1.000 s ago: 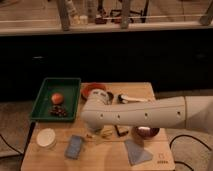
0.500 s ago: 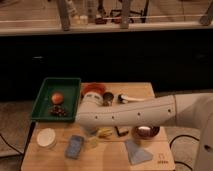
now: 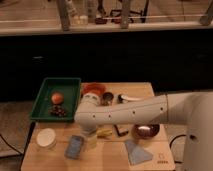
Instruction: Place banana in paper cup
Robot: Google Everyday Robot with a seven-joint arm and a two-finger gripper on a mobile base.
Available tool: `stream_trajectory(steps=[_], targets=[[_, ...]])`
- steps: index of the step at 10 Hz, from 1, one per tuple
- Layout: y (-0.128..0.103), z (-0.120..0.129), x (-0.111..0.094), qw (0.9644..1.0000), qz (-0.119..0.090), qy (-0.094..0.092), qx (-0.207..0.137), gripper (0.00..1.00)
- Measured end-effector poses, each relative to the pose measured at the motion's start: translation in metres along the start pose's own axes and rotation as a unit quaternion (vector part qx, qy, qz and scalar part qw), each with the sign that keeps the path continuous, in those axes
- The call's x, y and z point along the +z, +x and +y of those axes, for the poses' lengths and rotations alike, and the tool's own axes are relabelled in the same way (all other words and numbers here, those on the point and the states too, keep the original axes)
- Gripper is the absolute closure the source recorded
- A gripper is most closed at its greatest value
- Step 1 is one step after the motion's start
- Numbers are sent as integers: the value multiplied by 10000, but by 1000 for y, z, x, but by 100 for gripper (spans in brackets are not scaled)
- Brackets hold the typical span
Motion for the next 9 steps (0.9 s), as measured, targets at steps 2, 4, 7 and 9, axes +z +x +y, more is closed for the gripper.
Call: stream_trajectory(steps=[2, 4, 7, 9], targets=[[14, -4, 12, 9998, -64, -50, 155, 20], [32, -3, 30, 9991, -70, -142, 404, 20], [59, 0, 42, 9965, -90, -239, 794, 20], [73, 5, 52, 9949, -67, -377, 935, 20]])
